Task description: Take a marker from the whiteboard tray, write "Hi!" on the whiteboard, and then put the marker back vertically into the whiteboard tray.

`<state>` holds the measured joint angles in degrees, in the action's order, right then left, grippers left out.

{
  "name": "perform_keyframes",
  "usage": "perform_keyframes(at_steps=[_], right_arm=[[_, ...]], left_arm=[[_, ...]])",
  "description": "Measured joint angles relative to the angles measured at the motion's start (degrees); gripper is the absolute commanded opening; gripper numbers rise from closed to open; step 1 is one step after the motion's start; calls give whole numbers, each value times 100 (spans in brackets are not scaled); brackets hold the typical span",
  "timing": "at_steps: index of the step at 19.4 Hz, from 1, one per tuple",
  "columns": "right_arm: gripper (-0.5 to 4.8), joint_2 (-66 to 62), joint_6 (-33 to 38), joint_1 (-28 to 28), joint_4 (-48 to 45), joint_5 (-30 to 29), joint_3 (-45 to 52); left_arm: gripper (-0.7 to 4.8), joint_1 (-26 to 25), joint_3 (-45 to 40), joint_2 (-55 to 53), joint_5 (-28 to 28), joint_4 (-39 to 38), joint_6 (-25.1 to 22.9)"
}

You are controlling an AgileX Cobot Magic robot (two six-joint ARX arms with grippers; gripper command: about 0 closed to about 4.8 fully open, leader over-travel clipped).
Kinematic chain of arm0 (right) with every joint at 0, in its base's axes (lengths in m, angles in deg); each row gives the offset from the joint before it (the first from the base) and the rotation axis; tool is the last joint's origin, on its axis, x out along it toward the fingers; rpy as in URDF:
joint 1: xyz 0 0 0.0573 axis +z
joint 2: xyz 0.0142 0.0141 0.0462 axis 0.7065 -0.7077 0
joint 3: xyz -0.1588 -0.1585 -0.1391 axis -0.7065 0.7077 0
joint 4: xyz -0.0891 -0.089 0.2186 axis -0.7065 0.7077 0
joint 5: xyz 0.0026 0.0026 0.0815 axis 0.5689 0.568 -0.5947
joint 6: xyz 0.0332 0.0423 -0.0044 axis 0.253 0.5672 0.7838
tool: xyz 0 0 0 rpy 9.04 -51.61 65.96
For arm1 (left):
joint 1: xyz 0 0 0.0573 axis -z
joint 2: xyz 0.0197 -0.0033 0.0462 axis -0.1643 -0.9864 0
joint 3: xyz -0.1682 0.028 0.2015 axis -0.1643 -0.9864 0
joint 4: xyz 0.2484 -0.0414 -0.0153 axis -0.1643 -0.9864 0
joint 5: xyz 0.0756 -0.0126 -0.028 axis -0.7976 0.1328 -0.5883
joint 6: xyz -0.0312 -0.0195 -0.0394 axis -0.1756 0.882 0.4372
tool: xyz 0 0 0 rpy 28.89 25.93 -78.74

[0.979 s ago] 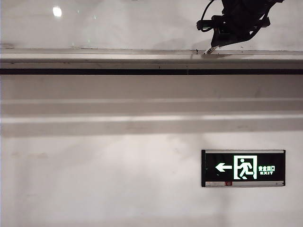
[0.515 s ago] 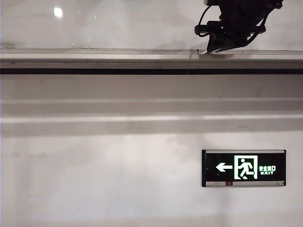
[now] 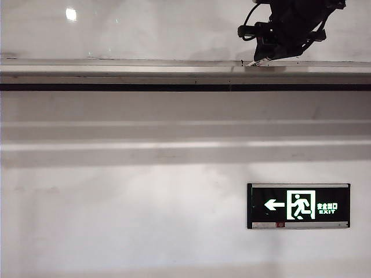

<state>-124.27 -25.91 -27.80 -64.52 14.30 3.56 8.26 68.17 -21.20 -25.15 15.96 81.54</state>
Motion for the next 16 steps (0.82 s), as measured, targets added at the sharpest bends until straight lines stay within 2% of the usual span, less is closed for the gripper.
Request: perform_keyframes(at_steps=[3,8,9,10,11,16], right_arm=[[49,0,46,0,-79,4,0],[55,7,444,0,-138,144,-13],[72,7,468,2,-138,144,-13],[129,7,481,2,-138,144,-13],[152,7,479,2,-160,144,-13],[152,7,503,0,-289,151,-28]], left_arm=[[-5,0,0,0,2,2,0],[-5,0,-2,0,2,0,0],[-5,0,0,0,2,0,0],[-5,0,0,2,2,0,0],[-5,0,0,2,2,0,0],[-5,0,-2,2,2,-7,0]])
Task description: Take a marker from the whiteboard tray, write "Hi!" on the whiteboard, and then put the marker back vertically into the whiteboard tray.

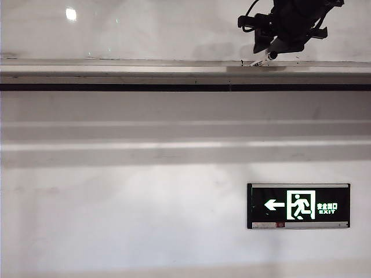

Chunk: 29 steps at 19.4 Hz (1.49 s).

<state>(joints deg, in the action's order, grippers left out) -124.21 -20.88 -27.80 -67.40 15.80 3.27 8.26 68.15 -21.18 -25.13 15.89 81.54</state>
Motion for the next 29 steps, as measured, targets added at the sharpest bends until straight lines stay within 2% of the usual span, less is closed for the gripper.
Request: perform_keyframes(at_steps=[7,8,10,11,16,19,22,24,27,29], right_arm=[[146,157,-2,0,-192,2,-31],[128,391,-26,0,-192,2,-31],[24,778,-72,0,-232,2,-39],[-5,1008,-160,0,-236,2,-39],[-6,2146,-638,0,109,79,-55],[-6,2802,-649,0,964,238,-52],[-6,3397,-649,0,1880,245,26],[-6,3823,-745,0,2170,245,420],[-6,4621,-901,0,2009,240,1556],[-6,5278,-907,2,1700,214,2490]], left_arm=[[-5,0,2,0,0,-2,0],[-5,0,2,0,0,-2,0],[-5,0,2,0,2,-2,0],[-5,0,2,0,35,-2,0],[-5,2,2,0,343,-46,22],[-5,2,2,0,339,-55,251],[-5,2,0,22,339,-118,256],[-5,2,-2,153,153,-332,177],[-5,2,0,654,-306,-938,-608],[-5,4,-48,1032,-774,-1456,-800]])
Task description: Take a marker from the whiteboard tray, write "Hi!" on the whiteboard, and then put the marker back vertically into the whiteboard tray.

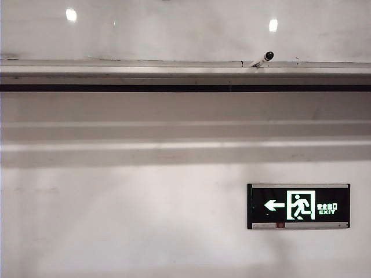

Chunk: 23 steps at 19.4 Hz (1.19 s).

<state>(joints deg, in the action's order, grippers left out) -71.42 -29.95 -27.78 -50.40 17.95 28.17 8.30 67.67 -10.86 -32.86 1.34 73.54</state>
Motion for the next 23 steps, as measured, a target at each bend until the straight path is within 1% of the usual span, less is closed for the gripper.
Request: perform_keyframes(at_steps=[2,4,5,7,8,9,10,11,13,14,16,17,20,23], right_arm=[[-6,437,0,0,-203,-13,654],[-6,848,0,0,-302,-11,1307],[-6,994,0,0,-299,-11,1561],[-4,1244,0,0,-444,59,2109],[12,1362,0,0,-544,127,2347],[50,1488,4,2,-588,208,2540],[75,1606,44,2,-671,354,2730],[84,1679,125,2,-717,498,2865],[84,1744,208,-2,-673,678,2946],[84,1751,219,0,-586,678,2949],[84,1744,247,2,-479,603,2949],[84,1744,267,2,-415,549,2949],[84,1744,282,2,-365,538,2949],[84,1744,282,2,-365,538,2949]], left_arm=[[-5,-2,-472,498,-570,-343,-219],[-5,-2,-1287,1178,-962,-433,-280],[-5,-2,-1609,1469,-1123,-426,-286],[-5,-2,-2638,2297,-1497,-122,-299],[-5,-2,-3178,2771,-1615,35,-291],[-5,-2,-3644,3154,-1652,282,-260],[-5,-2,-4100,3530,-1670,474,-236],[-5,-2,-4581,3891,-1672,798,-229],[-5,0,-5313,4557,-1672,863,-205],[-5,0,-5641,4824,-1707,898,-109],[-5,-2,-6262,5237,-1974,916,120],[-5,-2,-6507,5381,-2044,944,155],[-5,-2,-7320,5792,-2059,1554,197],[-5,-2,-7812,5840,-2059,2024,529]])
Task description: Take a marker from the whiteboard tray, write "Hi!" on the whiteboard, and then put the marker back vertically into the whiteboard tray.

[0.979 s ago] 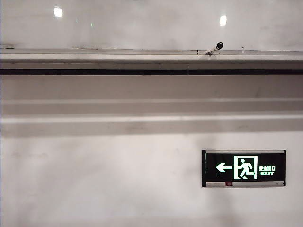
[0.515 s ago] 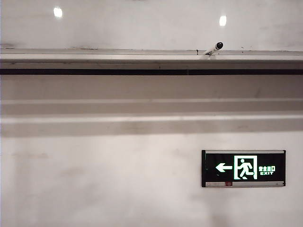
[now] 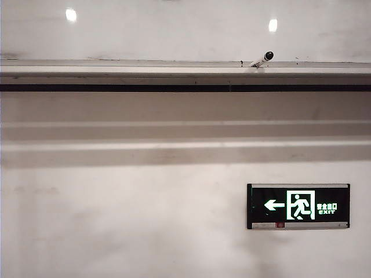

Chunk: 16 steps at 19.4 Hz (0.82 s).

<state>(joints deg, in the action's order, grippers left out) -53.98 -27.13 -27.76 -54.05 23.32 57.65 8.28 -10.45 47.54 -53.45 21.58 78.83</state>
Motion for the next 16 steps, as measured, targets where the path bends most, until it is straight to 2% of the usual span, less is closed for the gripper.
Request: perform_keyframes(at_steps=[5,9,11,14,16], right_arm=[[84,0,2,0,0,0,0],[84,0,2,2,-2,0,0],[84,0,2,0,0,0,0],[84,0,2,2,0,0,-2],[84,0,2,2,0,-2,0]], left_arm=[[-6,0,-286,0,-680,317,103],[-6,-50,-291,85,-730,396,103],[-6,-407,-387,98,-577,402,103],[-6,-1344,-688,199,-125,407,111],[-5,-1650,-872,199,20,424,122]])
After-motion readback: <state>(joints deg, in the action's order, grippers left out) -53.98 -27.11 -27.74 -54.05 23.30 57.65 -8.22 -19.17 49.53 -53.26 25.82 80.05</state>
